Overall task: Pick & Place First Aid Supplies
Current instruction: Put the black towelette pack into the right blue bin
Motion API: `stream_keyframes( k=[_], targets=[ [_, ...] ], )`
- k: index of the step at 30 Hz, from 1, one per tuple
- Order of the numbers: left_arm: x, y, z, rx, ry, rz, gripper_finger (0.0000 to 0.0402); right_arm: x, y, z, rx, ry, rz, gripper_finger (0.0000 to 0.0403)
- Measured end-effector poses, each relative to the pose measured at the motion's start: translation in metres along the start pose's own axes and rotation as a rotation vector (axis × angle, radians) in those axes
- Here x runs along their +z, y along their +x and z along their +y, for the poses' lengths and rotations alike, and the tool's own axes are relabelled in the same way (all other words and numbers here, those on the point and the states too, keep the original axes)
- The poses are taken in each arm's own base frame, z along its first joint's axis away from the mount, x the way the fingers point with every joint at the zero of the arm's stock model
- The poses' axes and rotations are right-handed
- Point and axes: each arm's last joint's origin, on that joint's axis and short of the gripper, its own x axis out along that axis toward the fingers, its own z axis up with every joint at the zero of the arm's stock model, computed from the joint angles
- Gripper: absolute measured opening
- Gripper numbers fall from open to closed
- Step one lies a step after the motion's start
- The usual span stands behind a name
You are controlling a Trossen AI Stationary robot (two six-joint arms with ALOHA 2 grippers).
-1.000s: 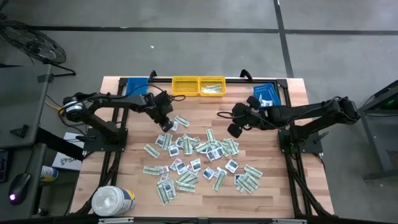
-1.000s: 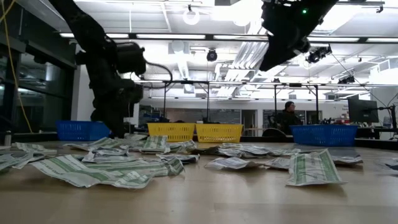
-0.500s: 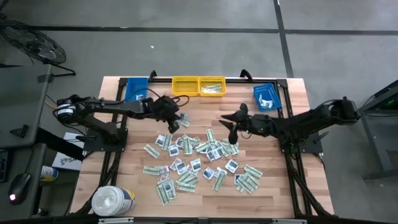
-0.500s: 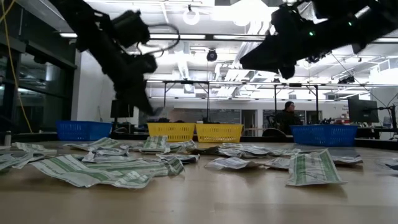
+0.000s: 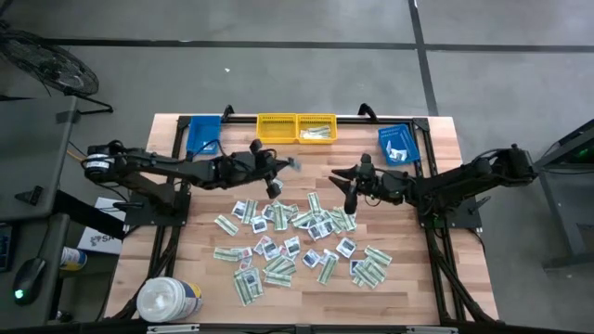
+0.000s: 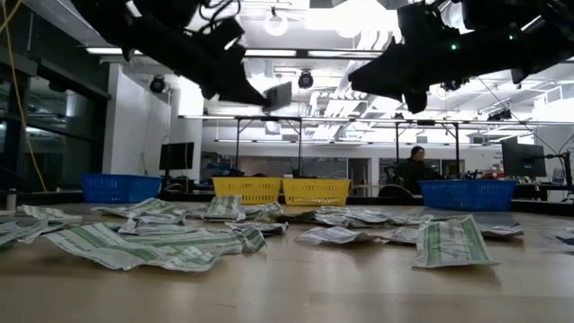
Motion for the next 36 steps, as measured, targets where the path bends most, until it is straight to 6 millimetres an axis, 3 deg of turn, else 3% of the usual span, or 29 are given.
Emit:
stream_keyframes(
  k=[3,14,21,30,36],
  targets=[
    [0.003,-0.002,-0.004,0.012,0.017,-0.028,0.0,0.002,0.007,0.003,-0.001,-0.001,-0.02,0.0108],
    [0.004,-0.003,-0.004,0.105,0.036,-0.034,0.0,0.018,0.073,0.028,-0.07,-0.158,-0.008,0.0108],
    [0.004,-0.003,-0.004,0.111,0.063,-0.032,0.0,0.023,0.101,0.035,-0.133,-0.216,0.045,0.0108],
    [0.004,-0.003,-0.004,0.112,0.066,-0.032,0.0,0.027,0.109,0.03,-0.172,-0.228,0.076,0.0108],
    [0.004,-0.003,-0.003,0.152,0.066,-0.027,0.0,0.019,0.106,0.031,-0.267,-0.223,0.133,0.0108]
  ],
)
